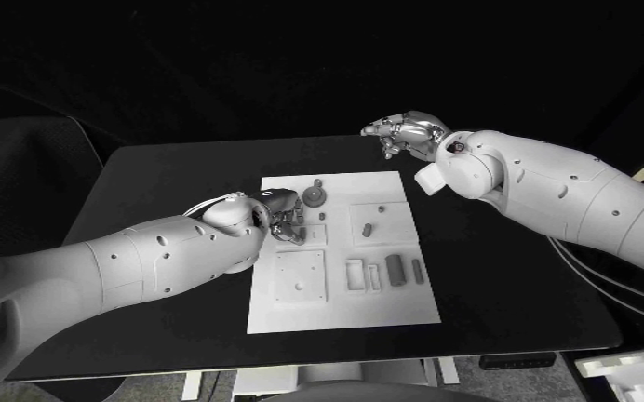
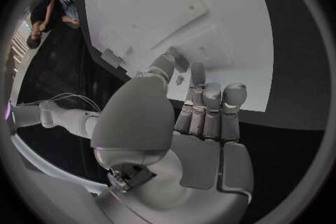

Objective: Assemble the parts on the task board

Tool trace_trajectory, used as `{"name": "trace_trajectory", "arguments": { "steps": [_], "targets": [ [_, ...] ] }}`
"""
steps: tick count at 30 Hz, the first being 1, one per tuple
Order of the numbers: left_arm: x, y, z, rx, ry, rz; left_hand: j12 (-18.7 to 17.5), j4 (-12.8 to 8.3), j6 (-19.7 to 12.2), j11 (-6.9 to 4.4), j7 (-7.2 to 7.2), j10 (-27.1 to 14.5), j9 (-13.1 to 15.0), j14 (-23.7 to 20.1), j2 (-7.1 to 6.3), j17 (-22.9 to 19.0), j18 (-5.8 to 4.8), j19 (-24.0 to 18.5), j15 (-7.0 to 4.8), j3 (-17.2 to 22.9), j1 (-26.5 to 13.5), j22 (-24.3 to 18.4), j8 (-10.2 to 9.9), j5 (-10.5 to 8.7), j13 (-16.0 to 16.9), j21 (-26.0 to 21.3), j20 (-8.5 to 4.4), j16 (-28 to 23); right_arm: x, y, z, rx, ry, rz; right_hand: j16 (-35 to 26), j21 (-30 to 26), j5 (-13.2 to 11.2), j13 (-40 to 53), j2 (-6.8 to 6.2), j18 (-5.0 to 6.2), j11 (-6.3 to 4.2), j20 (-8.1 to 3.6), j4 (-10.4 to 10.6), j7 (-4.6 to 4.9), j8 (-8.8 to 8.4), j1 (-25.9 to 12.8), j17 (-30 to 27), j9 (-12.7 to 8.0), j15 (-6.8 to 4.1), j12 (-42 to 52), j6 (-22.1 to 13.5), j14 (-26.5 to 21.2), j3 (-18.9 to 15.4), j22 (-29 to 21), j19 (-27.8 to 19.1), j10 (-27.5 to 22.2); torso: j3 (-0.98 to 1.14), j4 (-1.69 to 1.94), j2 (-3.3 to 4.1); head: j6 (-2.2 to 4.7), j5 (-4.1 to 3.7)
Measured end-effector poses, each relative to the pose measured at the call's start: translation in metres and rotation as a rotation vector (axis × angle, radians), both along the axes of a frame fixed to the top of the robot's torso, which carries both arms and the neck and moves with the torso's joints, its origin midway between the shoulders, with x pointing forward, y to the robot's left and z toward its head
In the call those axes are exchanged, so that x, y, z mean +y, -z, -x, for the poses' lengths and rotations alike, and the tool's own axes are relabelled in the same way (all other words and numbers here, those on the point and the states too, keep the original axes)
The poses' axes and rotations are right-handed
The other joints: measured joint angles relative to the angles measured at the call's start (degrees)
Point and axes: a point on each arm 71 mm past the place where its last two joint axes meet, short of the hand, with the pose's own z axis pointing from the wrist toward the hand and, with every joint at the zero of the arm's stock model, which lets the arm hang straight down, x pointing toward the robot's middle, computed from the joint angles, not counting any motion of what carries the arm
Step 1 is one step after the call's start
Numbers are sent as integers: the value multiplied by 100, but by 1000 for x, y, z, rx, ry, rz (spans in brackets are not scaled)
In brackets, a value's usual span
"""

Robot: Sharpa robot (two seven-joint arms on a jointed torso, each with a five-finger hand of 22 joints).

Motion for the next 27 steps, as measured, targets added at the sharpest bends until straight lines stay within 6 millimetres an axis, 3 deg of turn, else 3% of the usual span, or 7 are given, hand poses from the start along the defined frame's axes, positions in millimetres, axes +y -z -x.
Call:
{"name": "trace_trajectory", "arguments": {
  "steps": [2, 5, 11, 19, 27],
  "targets": [
    [2, -1, 1, -6, 8, 17, 0, -18, 54, 0, -9, 0, 19, 0, 0, -4, 3, 0, 0, -18, 0, -3, 78, 0, 0, 0, 0, 26, -1, 0, 0, 0, 1, 0, 0, 0, 0, 0, 0, 0, 0, 0, 0, 0, 0, 0, 0, 0, 0, 7, 0, 0, 0, 0, 0, 0, 0, 1, -1, 9, 5],
    [4, -4, 2, -12, 19, 58, 0, -87, 437, 0, 16, 0, 118, -82, 1, -82, 37, -22, 32, -87, 1, -60, 313, 0, 1, 0, 22, -50, -2, 0, -1, 0, 4, 2, 0, 0, 0, 0, 0, -1, 0, 0, 0, 0, 0, 0, 0, 0, 0, 23, 0, 0, 0, 0, 0, 0, 0, 4, -2, 27, 10],
    [8, -11, 0, 5, 35, 160, 0, -128, 1006, -44, 39, 43, 254, -105, 145, -168, 77, -43, 40, 59, 146, -109, 578, 0, 15, 0, 20, -108, -3, 1, -1, 0, 8, 3, 0, 0, 0, -1, 0, 0, 0, 0, 0, -5, 0, 0, -1, 0, 0, 23, 5, 0, 0, 0, 0, 0, 0, 8, -5, 68, 26],
    [16, -22, -6, -6, 22, 256, 0, -132, 1104, -62, 61, 104, 277, -91, 253, -191, 83, -43, 53, 254, 254, -113, 593, 0, 14, 0, 21, -108, -6, 1, -2, 1, 15, 5, 0, 0, 0, -1, 0, 0, 0, 0, 0, -6, 0, 0, -1, 0, 0, 23, 6, 0, 0, 0, 0, 0, 0, 5, -2, 120, 47],
    [40, -36, -34, -38, -73, 288, -106, -45, 1136, -62, 92, 105, 288, -9, 348, -226, 83, 13, 31, 603, 348, -125, 593, 0, -29, 0, 11, -108, -7, 1, -2, 1, 17, 6, 0, 0, 0, -1, 0, 0, 0, 0, 0, -6, 0, 0, -2, 0, 0, 23, 6, 0, 0, 0, 0, 0, 2, 1, 1, 182, 73]
  ]
}}
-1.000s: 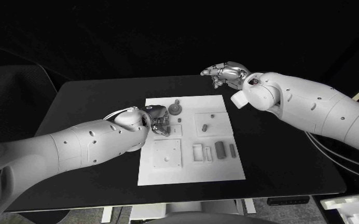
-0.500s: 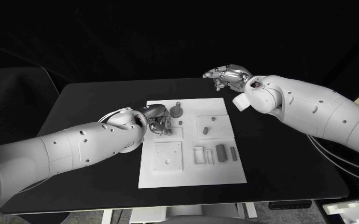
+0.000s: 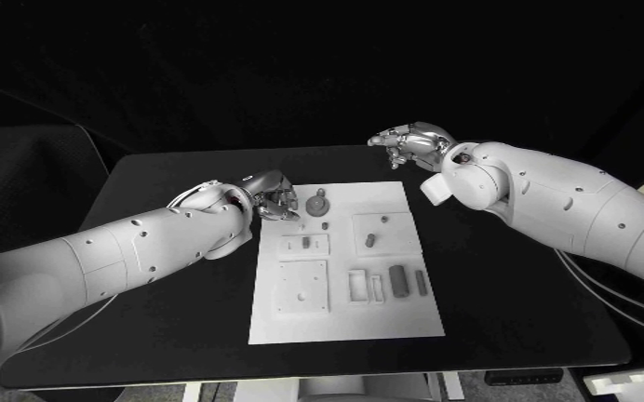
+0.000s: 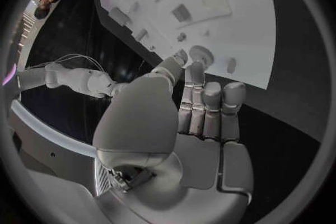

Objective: Assemble the parts on the task board

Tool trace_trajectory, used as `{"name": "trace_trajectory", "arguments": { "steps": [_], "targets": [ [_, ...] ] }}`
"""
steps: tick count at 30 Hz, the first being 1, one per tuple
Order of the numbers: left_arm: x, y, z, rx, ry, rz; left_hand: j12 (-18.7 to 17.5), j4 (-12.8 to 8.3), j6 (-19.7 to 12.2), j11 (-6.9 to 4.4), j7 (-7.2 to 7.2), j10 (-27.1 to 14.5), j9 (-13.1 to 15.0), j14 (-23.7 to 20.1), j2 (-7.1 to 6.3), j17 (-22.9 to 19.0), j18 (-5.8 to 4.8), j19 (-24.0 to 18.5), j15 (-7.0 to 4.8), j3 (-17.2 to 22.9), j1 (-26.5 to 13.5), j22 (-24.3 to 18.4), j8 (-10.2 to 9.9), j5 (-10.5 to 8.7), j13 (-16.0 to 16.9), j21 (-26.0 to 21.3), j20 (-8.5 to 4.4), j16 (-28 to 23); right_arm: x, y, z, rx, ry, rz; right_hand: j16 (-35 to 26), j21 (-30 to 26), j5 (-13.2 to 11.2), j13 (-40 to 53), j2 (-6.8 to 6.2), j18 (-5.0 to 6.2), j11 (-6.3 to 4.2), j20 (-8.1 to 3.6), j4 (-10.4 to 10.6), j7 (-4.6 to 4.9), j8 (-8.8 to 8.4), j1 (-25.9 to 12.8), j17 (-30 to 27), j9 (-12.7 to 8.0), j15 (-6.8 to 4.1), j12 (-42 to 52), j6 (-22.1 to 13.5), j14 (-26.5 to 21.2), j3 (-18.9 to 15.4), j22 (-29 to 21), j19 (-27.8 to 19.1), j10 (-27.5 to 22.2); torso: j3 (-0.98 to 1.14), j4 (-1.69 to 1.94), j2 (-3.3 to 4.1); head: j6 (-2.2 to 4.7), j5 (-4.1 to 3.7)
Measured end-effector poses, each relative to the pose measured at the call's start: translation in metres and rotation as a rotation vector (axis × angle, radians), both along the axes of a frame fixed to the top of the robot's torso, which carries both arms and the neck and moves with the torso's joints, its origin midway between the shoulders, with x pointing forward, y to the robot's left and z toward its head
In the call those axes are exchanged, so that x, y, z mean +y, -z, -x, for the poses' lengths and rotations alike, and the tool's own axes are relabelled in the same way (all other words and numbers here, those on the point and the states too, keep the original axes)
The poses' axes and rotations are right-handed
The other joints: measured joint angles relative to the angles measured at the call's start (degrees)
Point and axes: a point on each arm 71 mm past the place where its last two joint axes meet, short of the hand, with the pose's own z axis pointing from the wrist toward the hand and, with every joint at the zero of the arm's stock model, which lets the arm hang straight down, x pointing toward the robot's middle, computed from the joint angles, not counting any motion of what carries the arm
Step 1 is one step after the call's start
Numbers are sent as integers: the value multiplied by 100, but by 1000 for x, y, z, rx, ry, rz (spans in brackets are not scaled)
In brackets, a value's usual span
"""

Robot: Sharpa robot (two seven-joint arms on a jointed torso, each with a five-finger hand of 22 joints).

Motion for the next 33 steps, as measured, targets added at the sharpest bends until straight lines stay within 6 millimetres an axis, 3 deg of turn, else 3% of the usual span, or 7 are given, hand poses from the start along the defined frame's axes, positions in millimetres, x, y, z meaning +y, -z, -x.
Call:
{"name": "trace_trajectory", "arguments": {
  "steps": [5, 16, 27, 33],
  "targets": [
    [17, -2, -19, -3, -66, -3, 0, 45, 0, 30, 0, 31, -2, 52, -14, -10, 1, 43, -11, 45, -14, 0, -26, 0, 0, 0, 2, 0, 0, 0, 0, 0, 0, 0, 0, 0, 0, 0, 0, 0, 0, 0, 0, 0, 0, 0, -1, 0, 0, 0, 0, 0, 0, 0, 0, 0, 2, -6, 2, 31, 14],
    [38, -4, -47, -17, -147, 14, -66, 125, -132, 30, 24, 48, -25, 72, -225, -136, 1, 81, -31, -97, -300, -57, -134, 0, -22, 0, 0, -166, 2, 0, -1, 1, -2, -1, 0, 0, 0, -1, 0, 0, 0, 0, 0, -1, 0, 0, -1, 0, 0, 0, 1, 0, 0, 0, 0, 0, 4, -13, 9, 83, 32],
    [28, -5, -57, -42, -135, 7, -93, 22, -288, 29, -1, 48, -58, 91, -226, -200, 1, 81, -11, -265, -351, -81, -239, 0, -28, 0, 1, -226, 10, 0, -1, 1, -14, -6, 0, 0, 0, -1, 0, 0, 0, 0, 0, -2, 0, 0, 2, 0, 0, 0, 2, 0, 0, 0, 0, 0, 2, -16, 24, 92, 79],
    [24, -4, -58, -60, -107, -33, -163, -106, -596, 84, -51, -7, -116, 91, -226, -246, 0, 80, -11, -393, -350, -103, -386, 0, -47, 0, 1, -288, 9, 0, 0, 1, -15, -5, 0, 0, 0, -1, 0, 0, 0, 0, 0, -2, 0, 0, 3, 0, 0, 0, 3, 0, 0, 0, 0, 0, -2, -17, 28, 105, 69]
  ]
}}
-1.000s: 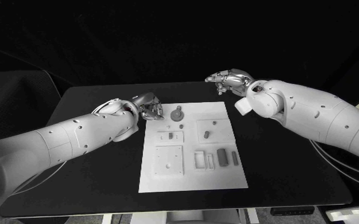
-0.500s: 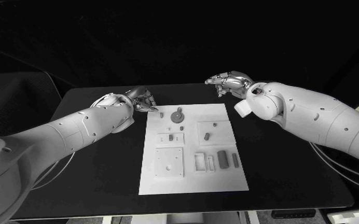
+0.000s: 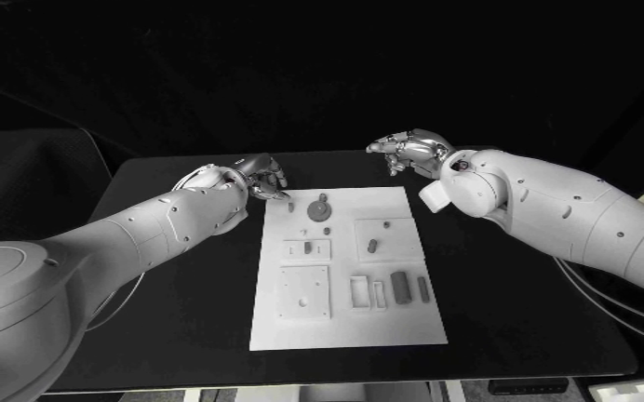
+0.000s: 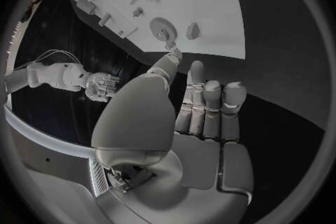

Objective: Assemble the parts on the task board

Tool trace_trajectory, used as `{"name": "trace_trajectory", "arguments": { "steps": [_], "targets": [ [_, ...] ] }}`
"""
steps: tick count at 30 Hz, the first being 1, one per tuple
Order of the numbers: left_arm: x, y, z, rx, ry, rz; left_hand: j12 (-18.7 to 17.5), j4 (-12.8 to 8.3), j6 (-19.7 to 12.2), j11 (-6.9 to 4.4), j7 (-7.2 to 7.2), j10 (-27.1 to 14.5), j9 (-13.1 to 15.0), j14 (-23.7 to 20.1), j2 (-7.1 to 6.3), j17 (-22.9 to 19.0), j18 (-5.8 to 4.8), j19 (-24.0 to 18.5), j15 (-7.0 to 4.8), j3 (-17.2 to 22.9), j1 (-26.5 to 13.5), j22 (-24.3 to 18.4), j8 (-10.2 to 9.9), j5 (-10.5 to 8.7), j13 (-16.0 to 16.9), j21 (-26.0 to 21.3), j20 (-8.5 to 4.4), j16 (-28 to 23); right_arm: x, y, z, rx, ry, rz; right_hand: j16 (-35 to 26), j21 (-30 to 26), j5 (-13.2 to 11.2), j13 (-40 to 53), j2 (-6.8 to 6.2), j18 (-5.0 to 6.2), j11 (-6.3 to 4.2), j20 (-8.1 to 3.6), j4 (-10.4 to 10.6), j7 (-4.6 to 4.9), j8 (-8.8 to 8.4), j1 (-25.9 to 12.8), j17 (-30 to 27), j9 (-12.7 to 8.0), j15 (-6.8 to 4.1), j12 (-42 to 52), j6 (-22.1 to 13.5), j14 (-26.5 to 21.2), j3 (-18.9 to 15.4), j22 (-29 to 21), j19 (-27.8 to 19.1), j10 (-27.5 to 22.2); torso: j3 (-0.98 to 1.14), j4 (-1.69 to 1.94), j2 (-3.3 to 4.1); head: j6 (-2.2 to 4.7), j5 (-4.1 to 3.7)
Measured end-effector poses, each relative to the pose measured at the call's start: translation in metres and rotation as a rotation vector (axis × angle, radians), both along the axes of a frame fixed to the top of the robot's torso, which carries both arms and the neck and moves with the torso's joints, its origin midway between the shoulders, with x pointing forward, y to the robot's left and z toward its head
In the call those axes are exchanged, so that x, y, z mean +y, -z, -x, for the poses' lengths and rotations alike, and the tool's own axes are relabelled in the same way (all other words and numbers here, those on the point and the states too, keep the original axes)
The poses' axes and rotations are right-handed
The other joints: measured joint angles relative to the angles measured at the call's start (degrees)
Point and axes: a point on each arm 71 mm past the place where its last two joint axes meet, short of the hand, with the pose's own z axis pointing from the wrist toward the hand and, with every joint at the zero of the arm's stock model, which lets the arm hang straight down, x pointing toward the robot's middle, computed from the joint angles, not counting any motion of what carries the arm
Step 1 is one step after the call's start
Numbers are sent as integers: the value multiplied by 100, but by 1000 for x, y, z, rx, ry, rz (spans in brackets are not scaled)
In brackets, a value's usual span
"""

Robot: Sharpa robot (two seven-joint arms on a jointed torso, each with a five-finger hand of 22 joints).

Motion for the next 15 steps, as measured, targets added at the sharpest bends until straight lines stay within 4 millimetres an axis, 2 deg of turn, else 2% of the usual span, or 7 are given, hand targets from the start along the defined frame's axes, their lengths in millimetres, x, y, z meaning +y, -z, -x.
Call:
{"name": "trace_trajectory", "arguments": {
  "steps": [7, 10, 12, 15],
  "targets": [
    [-6, 8, 3, 11, 35, -46, -43, -46, -193, 38, -43, -80, -37, 0, -30, -19, -1, 20, 0, -77, -30, -14, -59, 0, -11, 0, 21, -26, 1, 0, 0, 0, -2, 0, 0, 0, 0, 0, 0, 0, 0, 0, 0, -1, 0, 0, 0, 0, 0, 0, 0, 0, 0, 0, 0, 0, -2, 1, 1, -7, -1],
    [-8, 9, 3, 11, 43, -54, -65, -55, -234, 20, -42, -102, -47, 0, -54, -19, -1, 23, 0, -115, -54, -14, -81, 0, -16, 0, 18, -26, 1, 0, 0, -1, -3, 0, 0, 0, 0, 1, 0, 0, 0, 0, 0, -1, 0, 0, -1, 0, 0, 0, 1, 0, 0, 0, 0, 0, 0, 1, 1, -11, -4],
    [-10, 9, 3, 12, 43, -53, -70, 50, -219, 47, -5, -131, -42, 13, -44, -29, -2, 76, 13, -220, -258, -18, -52, 0, -15, 0, 10, -46, 1, 0, 0, -1, -4, -1, 0, 0, 0, 5, 0, 0, 0, 0, 0, -1, 0, 0, -1, 0, 0, 0, 1, 0, 0, 0, 0, 0, 0, 1, 1, -16, -13],
    [-11, 10, 3, 16, 33, -51, -70, 295, 36, 30, 115, -151, 21, 53, 3, -36, -4, 120, 11, -462, -712, -29, 98, 0, 10, 0, -17, -48, 2, 0, 0, -1, -4, -1, 0, 0, 0, 5, 0, 0, 0, 0, 0, -1, 0, 0, -1, 0, 0, 0, 1, 0, 0, 0, 0, 0, 4, 4, -1, -30, -25]
  ]
}}
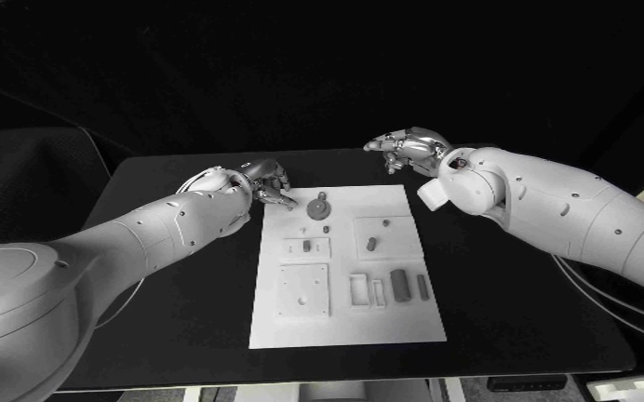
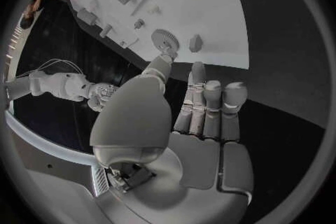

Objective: Assemble the parts on the task board

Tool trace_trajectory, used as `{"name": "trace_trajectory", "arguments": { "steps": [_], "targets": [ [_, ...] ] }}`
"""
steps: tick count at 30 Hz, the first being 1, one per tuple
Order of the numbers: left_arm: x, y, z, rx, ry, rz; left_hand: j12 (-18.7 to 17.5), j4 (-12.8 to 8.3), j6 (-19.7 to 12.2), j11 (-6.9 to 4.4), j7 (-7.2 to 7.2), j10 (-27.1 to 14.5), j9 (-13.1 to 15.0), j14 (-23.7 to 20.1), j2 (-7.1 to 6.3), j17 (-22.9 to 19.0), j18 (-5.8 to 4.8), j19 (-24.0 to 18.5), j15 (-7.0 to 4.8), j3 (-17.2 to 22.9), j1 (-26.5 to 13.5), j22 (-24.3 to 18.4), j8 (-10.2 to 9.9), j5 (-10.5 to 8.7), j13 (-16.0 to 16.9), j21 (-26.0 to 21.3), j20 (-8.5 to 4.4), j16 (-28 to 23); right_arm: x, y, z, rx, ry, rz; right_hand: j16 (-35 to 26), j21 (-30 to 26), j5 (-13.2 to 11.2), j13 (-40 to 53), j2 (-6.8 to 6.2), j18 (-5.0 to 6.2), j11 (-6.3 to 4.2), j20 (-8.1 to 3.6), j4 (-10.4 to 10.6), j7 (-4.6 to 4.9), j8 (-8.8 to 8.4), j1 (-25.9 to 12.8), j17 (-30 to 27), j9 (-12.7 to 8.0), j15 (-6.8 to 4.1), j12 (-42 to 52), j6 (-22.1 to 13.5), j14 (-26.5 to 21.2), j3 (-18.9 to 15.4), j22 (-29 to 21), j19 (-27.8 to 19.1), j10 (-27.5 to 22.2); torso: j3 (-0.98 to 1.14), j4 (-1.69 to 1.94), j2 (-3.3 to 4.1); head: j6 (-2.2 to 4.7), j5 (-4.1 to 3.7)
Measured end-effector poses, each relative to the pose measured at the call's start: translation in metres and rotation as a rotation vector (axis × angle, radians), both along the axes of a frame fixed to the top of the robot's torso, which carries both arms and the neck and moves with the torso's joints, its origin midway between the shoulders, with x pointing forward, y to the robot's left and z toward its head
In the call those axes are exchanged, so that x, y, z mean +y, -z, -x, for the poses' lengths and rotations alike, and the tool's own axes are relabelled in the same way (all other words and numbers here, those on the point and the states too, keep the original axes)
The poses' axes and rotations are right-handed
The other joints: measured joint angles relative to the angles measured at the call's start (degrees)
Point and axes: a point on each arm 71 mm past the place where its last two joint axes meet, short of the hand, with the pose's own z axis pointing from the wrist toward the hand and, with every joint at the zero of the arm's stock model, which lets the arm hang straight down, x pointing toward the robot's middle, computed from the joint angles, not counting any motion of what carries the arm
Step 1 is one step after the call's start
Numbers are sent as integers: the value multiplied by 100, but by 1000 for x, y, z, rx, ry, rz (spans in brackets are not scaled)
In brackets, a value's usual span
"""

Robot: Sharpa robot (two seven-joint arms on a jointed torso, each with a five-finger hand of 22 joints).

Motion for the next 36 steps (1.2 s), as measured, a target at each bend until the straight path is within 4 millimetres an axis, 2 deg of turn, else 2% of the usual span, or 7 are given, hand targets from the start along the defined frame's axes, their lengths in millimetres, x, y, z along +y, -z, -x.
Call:
{"name": "trace_trajectory", "arguments": {
  "steps": [3, 5, 11, 14, 16, 28, 36],
  "targets": [
    [-1, 1, -1, 8, -23, -4, 0, 431, 204, 0, 0, 0, 50, 23, 87, -7, -2, 44, -23, -195, -556, -21, 51, 0, 28, 0, -4, 0, 1, 0, 0, 0, -1, 0, 0, 0, 0, 0, 0, 0, 0, 0, 0, 0, 0, 0, 0, 0, 0, 0, 1, 0, 0, 0, 0, 0, 3, 4, -7, -4, -4],
    [-2, 1, -1, 14, -37, -8, 0, 557, 286, -14, -15, 12, 69, 55, 130, -7, -3, 90, -55, -240, -731, -22, 96, 0, 43, 0, -8, 0, 1, 0, 0, 0, -1, 0, 0, 0, 0, 0, 0, 0, 0, 0, 0, -1, 0, 0, 0, 0, 0, 0, 1, 0, 0, 0, 0, 0, 4, 7, -13, -7, -5],
    [-4, 3, -1, 37, -66, -35, 23, 575, 305, -34, -14, 32, 73, 86, 110, -6, -2, 98, -46, -264, -804, -22, 100, 0, 46, 0, -16, 31, 1, 0, 0, 0, -2, -1, 0, 0, 0, 0, 0, 0, 0, 0, 0, 14, 0, 0, -1, 0, 0, 0, -14, 0, 0, 0, 0, 0, 7, 7, -18, -4, -10],
    [-5, 4, 0, 48, -55, -63, -16, 129, 10, -13, -31, -139, 3, 22, 34, 48, -3, 118, -70, 12, 156, -5, -81, 0, 51, 0, -35, 138, 2, 0, 0, 0, -4, -1, 0, 0, 0, -1, 0, 0, 0, 0, 0, 14, 0, 0, -1, 0, 0, 0, -14, 0, 0, 0, 0, 0, 7, 3, -19, 6, -9],
    [-5, 5, 0, 52, -50, -81, -16, -61, -180, 22, -109, -187, -47, -36, -32, 69, -6, 118, -29, 201, 556, 4, -160, 0, 61, 0, -35, 155, 2, 0, 0, 0, -4, -1, 0, 0, 0, -1, 0, 0, 0, 0, 0, 14, 0, 0, -1, 0, 0, 0, -14, 0, 0, 0, 0, 0, 7, 2, -18, 9, -8],
    [-3, 6, -1, 39, -16, -164, -16, -431, -574, 32, -281, -363, -138, -132, -138, 83, -10, 65, 26, 428, 1070, 20, -216, 0, 76, 0, 18, 204, 4, 0, 1, 0, -9, -2, 0, 0, 0, -1, 0, 0, 0, 0, 0, 13, 0, 0, -2, 0, 0, 0, -13, 0, 0, 0, 0, 0, 8, -3, -4, -6, -31],
    [-4, 6, 0, 40, 8, -187, -16, -491, -598, 12, -300, -402, -145, -135, -71, 83, -10, 64, 30, 506, 1161, 28, -216, 0, 76, 0, 18, 204, 5, -1, 1, -1, -10, -2, 0, 0, 0, -1, 0, 0, 0, 0, 0, 13, 0, 0, -2, 0, 0, 0, -13, 0, 0, 0, 0, 0, 4, -2, -6, -37, -55]
  ]
}}
